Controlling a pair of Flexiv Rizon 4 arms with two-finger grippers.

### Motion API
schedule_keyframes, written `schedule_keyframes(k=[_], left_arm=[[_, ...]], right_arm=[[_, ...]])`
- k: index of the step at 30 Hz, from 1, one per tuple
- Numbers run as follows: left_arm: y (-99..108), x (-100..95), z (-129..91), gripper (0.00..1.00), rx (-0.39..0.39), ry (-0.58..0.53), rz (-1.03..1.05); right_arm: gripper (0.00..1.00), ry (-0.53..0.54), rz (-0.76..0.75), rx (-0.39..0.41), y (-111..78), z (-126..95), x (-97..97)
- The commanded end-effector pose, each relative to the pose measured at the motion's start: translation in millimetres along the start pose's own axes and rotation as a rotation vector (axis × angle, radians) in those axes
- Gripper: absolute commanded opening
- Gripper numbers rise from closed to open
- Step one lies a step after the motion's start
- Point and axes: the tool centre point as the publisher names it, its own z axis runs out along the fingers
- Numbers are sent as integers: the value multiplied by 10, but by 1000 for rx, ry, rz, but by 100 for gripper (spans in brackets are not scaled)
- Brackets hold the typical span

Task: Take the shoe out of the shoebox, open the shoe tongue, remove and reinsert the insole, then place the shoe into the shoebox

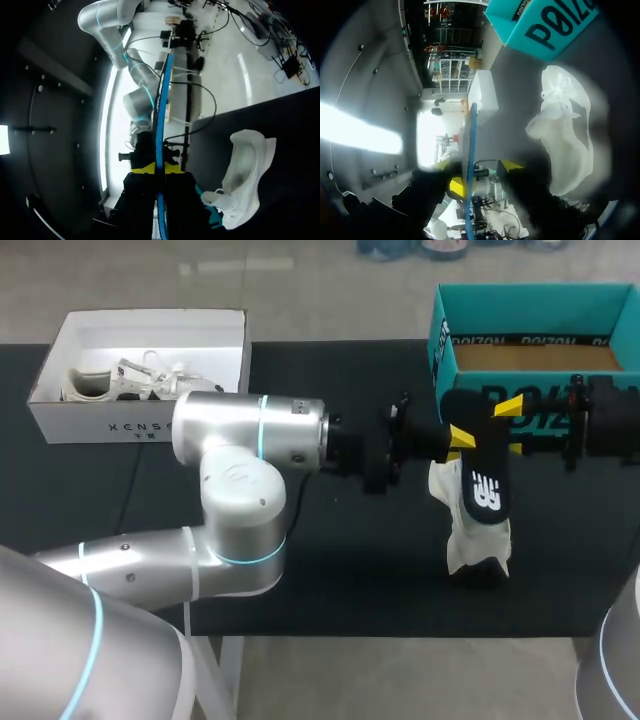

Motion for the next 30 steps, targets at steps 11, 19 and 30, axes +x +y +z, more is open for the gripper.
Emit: schedule_keyframes(k=[11, 19, 30], left_arm=[[-239, 68, -223, 0, -12, 16, -22], [-393, 33, -201, 0, -9, 21, -29], [-568, 15, -130, 0, -5, 32, -70]], right_arm=[[100, -322, -143, 12, 60, -830, -60], [100, -322, -143, 12, 60, -830, -60], [100, -540, -270, 87, -58, -924, -50]])
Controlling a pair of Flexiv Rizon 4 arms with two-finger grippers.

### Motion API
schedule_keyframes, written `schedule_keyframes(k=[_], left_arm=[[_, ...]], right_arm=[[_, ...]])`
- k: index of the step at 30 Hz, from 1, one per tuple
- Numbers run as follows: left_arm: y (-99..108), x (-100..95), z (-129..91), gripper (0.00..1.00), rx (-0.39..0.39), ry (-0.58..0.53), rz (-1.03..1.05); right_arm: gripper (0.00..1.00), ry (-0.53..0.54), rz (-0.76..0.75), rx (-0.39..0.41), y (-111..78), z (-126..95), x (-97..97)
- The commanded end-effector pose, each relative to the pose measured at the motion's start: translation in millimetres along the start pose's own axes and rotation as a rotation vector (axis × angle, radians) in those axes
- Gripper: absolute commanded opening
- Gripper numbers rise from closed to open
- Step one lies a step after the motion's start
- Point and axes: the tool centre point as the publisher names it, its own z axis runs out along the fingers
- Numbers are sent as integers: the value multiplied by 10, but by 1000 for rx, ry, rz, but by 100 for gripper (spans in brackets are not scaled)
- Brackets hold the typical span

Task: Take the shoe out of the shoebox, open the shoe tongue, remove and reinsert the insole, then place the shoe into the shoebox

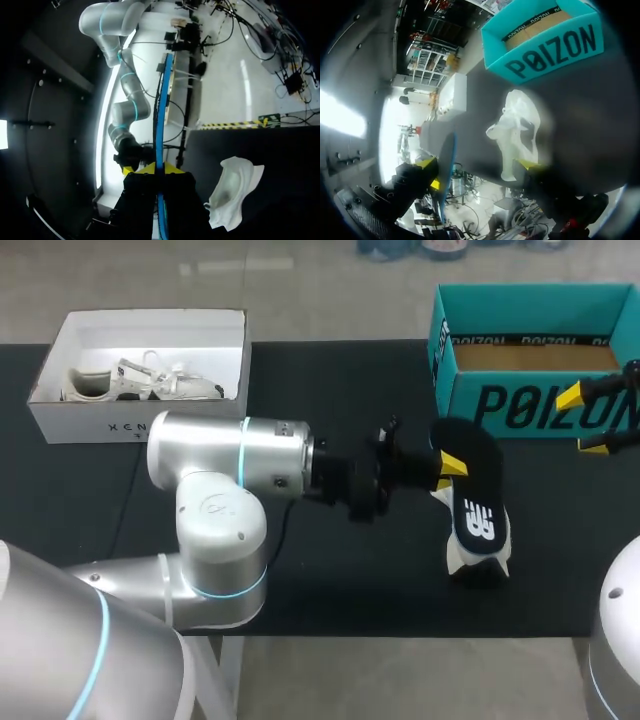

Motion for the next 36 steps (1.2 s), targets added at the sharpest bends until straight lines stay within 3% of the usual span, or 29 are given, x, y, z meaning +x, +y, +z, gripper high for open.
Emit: schedule_keyframes(k=[1, 6, 19, 32, 36], left_arm=[[-54, -15, 25, 0, -7, 11, -4], [-76, -28, 37, 0, 0, 25, -4], [-69, 2, 7, 0, 2, 34, -25], [-71, 99, 44, 0, 8, 49, -47], [-72, 110, 50, 0, 10, 54, -50]], right_arm=[[100, -219, -127, 77, -159, -114, 20], [100, -315, -186, 101, -399, -195, -227], [100, -249, -451, 154, -789, -513, -639], [100, -243, -596, 254, -921, -760, -612], [100, -264, -552, 215, -912, -745, -603]])
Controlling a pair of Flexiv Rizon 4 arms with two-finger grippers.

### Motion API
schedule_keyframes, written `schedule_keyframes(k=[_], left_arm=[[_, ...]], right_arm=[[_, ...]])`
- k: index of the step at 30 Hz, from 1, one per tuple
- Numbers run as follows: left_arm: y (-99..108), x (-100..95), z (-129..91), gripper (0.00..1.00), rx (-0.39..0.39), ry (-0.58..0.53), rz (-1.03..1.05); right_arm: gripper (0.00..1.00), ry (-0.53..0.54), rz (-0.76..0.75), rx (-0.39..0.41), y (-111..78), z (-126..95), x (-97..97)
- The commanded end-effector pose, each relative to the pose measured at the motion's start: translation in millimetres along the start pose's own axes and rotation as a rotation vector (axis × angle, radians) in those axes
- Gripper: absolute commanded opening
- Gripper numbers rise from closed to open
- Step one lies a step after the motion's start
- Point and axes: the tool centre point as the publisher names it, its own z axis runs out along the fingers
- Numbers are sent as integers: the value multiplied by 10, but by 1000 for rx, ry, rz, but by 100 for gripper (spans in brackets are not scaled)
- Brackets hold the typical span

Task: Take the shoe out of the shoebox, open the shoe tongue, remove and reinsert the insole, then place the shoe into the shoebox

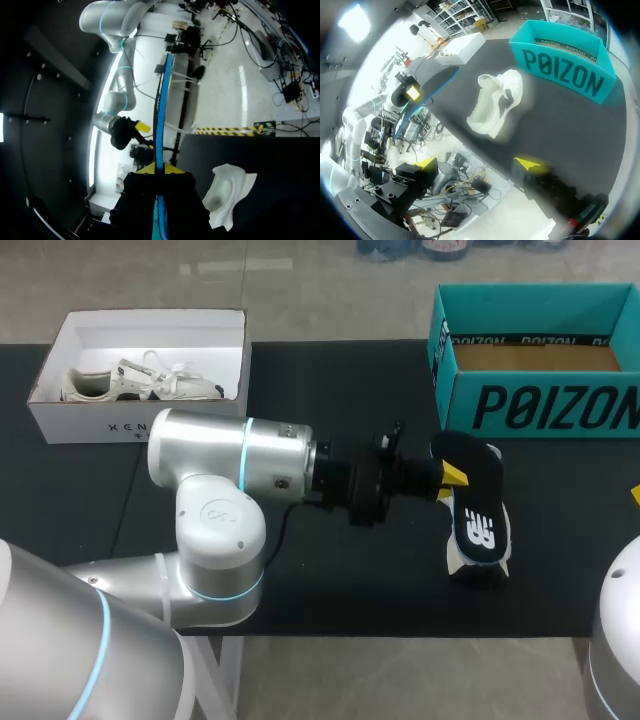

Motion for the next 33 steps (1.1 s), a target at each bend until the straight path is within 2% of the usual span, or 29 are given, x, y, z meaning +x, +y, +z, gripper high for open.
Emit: schedule_keyframes(k=[1, 33], left_arm=[[3, -5, 33, 0, -3, 9, 0], [4, 7, 42, 0, 3, -4, -40]], right_arm=[[100, -22, 29, -16, -8, 23, 33], [100, -22, 29, -16, -8, 23, 33]])
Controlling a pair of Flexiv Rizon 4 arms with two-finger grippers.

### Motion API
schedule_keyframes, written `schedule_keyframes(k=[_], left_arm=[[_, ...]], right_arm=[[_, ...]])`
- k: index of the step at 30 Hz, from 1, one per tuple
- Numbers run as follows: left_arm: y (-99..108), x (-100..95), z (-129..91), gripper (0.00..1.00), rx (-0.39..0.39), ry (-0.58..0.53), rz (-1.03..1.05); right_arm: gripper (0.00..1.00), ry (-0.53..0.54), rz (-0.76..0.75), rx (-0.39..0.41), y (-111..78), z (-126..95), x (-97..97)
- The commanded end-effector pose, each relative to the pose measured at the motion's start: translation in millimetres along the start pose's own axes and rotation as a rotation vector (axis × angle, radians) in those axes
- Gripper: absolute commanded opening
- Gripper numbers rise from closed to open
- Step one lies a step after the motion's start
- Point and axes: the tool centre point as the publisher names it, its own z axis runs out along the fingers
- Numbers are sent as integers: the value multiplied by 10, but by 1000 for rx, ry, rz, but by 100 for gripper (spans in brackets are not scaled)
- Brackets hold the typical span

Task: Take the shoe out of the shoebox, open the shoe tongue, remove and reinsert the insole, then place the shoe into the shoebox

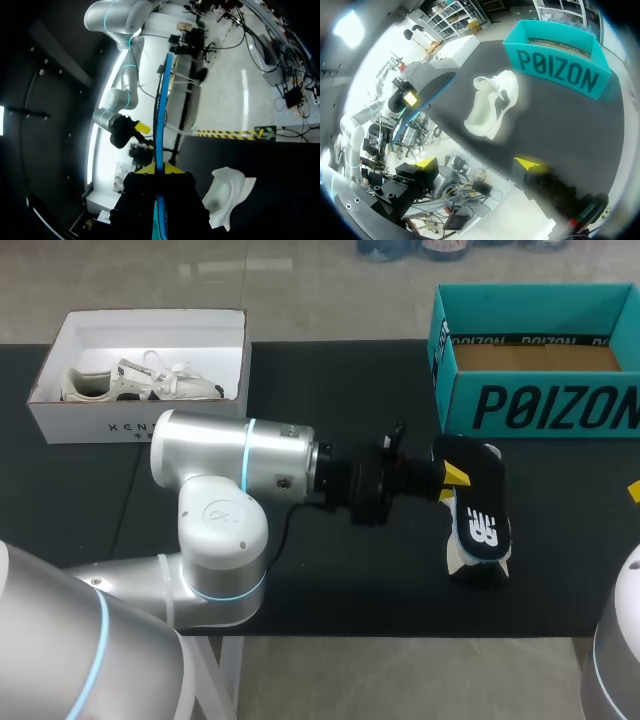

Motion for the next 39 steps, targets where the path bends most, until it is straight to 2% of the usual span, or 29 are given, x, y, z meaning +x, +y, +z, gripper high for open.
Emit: schedule_keyframes(k=[1, 18, 23, 31, 35, 39], left_arm=[[-1, 0, 16, 0, -1, 2, 1], [-1, 0, 16, 0, -1, 2, 1], [-1, 0, 16, 0, -1, 2, 1], [-1, 0, 16, 0, -1, 2, 1], [-1, 0, 16, 0, -1, 2, 1], [-1, 0, 16, 0, -1, 2, 1]], right_arm=[[100, -4, 0, -2, -18, 4, 14], [100, -4, 0, -2, -18, 4, 14], [100, -87, 10, -16, -82, -43, -111], [100, -176, 38, -60, -212, -291, -424], [100, -181, 21, -65, -218, -386, -524], [100, -134, -29, -35, -215, -436, -490]])
